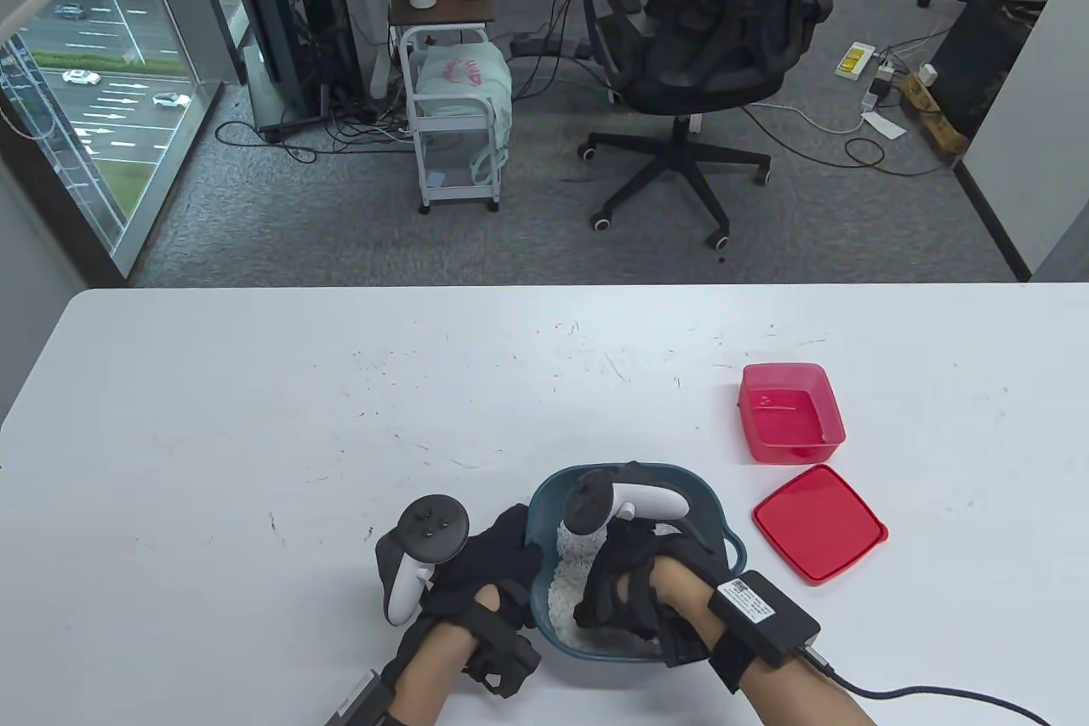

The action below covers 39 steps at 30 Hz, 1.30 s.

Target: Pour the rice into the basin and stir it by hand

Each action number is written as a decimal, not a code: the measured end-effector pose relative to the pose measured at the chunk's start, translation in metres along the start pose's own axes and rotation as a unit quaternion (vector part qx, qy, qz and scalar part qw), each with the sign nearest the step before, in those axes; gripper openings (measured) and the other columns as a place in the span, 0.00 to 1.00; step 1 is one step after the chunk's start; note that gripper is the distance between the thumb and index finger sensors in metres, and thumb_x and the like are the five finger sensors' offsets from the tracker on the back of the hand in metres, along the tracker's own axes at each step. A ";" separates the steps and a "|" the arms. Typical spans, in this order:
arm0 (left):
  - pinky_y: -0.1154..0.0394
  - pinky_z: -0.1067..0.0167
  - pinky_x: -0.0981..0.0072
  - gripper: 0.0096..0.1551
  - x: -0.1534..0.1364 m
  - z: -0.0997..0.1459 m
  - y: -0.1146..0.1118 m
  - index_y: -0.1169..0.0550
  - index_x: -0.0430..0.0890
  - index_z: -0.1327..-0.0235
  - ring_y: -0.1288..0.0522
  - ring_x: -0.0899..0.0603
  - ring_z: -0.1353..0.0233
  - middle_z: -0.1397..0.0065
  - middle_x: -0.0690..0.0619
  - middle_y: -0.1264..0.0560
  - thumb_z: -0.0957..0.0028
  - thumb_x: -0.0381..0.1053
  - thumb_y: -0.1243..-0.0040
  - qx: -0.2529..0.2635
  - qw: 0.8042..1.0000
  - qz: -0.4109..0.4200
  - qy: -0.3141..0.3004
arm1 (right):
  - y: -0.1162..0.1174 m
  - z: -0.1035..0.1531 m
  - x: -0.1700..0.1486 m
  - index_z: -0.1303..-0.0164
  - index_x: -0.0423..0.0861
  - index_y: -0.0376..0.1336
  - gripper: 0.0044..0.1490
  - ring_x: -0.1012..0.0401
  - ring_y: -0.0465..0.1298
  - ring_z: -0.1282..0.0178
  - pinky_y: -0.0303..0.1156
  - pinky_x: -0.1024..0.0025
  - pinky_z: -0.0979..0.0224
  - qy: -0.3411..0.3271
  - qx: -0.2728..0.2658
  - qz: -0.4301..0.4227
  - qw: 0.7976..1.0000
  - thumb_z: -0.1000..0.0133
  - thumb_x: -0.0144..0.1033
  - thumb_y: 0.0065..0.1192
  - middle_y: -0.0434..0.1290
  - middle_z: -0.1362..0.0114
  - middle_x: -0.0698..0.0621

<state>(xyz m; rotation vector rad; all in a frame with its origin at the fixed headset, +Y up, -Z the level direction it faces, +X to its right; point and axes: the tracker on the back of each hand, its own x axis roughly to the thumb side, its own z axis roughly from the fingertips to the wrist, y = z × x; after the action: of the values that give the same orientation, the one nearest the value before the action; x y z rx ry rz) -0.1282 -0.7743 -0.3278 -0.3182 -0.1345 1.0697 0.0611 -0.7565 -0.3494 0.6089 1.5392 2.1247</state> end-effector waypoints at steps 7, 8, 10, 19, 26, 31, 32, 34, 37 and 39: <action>0.10 0.84 0.65 0.39 0.000 -0.001 0.000 0.34 0.30 0.26 0.09 0.48 0.80 0.32 0.27 0.26 0.48 0.44 0.36 -0.008 1.000 -0.001 -0.006 | -0.026 -0.006 -0.001 0.30 0.34 0.52 0.46 0.37 0.62 0.28 0.63 0.34 0.36 -0.016 -0.082 -0.060 0.995 0.54 0.44 0.57 0.59 0.26 0.32; 0.10 0.84 0.65 0.39 0.000 -0.001 0.000 0.34 0.30 0.26 0.09 0.48 0.79 0.32 0.27 0.26 0.48 0.44 0.36 -0.008 1.000 -0.001 -0.006 | -0.031 -0.006 -0.001 0.29 0.35 0.51 0.46 0.37 0.61 0.27 0.62 0.34 0.35 -0.004 -0.105 -0.063 0.992 0.53 0.44 0.57 0.57 0.25 0.33; 0.10 0.84 0.65 0.40 0.000 0.000 0.000 0.34 0.30 0.26 0.09 0.48 0.79 0.32 0.27 0.26 0.48 0.44 0.36 -0.008 1.000 -0.001 -0.007 | -0.039 -0.005 -0.001 0.29 0.36 0.50 0.45 0.37 0.60 0.28 0.61 0.35 0.35 0.022 -0.148 -0.058 0.987 0.53 0.44 0.56 0.57 0.25 0.34; 0.10 0.85 0.66 0.40 0.000 0.000 0.000 0.34 0.30 0.26 0.09 0.49 0.80 0.33 0.27 0.26 0.48 0.44 0.36 -0.005 1.000 -0.002 -0.004 | -0.037 0.010 -0.010 0.30 0.36 0.56 0.44 0.37 0.71 0.35 0.69 0.39 0.40 0.274 -0.192 0.160 0.929 0.54 0.45 0.57 0.66 0.29 0.32; 0.10 0.85 0.66 0.39 0.000 0.000 0.000 0.34 0.30 0.26 0.09 0.49 0.80 0.33 0.27 0.26 0.48 0.44 0.36 -0.002 1.000 -0.001 -0.001 | -0.013 0.012 -0.010 0.46 0.24 0.70 0.43 0.36 0.85 0.58 0.80 0.44 0.60 0.306 -0.115 0.192 0.926 0.57 0.45 0.61 0.82 0.49 0.26; 0.10 0.85 0.66 0.39 0.000 0.000 0.000 0.34 0.30 0.26 0.09 0.49 0.80 0.33 0.27 0.26 0.48 0.44 0.37 -0.001 1.000 -0.001 0.000 | 0.000 0.002 -0.003 0.55 0.21 0.75 0.43 0.36 0.87 0.67 0.81 0.44 0.67 0.218 -0.048 0.168 0.960 0.59 0.46 0.62 0.87 0.57 0.26; 0.10 0.85 0.66 0.39 0.000 0.000 0.000 0.34 0.30 0.26 0.09 0.49 0.80 0.33 0.27 0.26 0.48 0.44 0.37 0.000 1.000 -0.001 0.000 | 0.001 0.001 -0.001 0.54 0.22 0.75 0.42 0.36 0.87 0.65 0.81 0.43 0.65 0.183 -0.041 0.153 0.970 0.59 0.46 0.62 0.86 0.56 0.26; 0.10 0.85 0.66 0.39 0.000 0.000 0.000 0.34 0.30 0.26 0.09 0.49 0.80 0.33 0.27 0.26 0.48 0.44 0.37 -0.001 1.000 -0.002 0.000 | -0.001 0.000 0.001 0.51 0.24 0.74 0.43 0.35 0.87 0.61 0.82 0.43 0.62 0.112 -0.026 0.108 0.988 0.59 0.47 0.62 0.86 0.53 0.27; 0.10 0.85 0.66 0.39 0.001 0.000 0.000 0.34 0.29 0.26 0.09 0.49 0.80 0.33 0.27 0.26 0.48 0.44 0.37 -0.002 1.000 -0.003 -0.002 | -0.006 -0.003 0.000 0.43 0.26 0.69 0.44 0.35 0.82 0.48 0.79 0.40 0.52 0.028 -0.006 0.009 1.000 0.58 0.46 0.62 0.80 0.42 0.29; 0.10 0.85 0.66 0.39 0.001 0.000 0.000 0.34 0.29 0.26 0.09 0.48 0.80 0.33 0.27 0.26 0.48 0.44 0.37 -0.004 1.000 -0.003 -0.005 | -0.012 -0.006 -0.002 0.38 0.29 0.63 0.44 0.36 0.78 0.42 0.75 0.39 0.46 0.002 -0.012 -0.035 0.999 0.57 0.46 0.61 0.74 0.36 0.30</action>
<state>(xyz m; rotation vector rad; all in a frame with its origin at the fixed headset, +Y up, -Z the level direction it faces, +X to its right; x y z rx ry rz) -0.1275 -0.7740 -0.3280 -0.3191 -0.1493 1.0655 0.0607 -0.7588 -0.3622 0.5356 1.5119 2.0902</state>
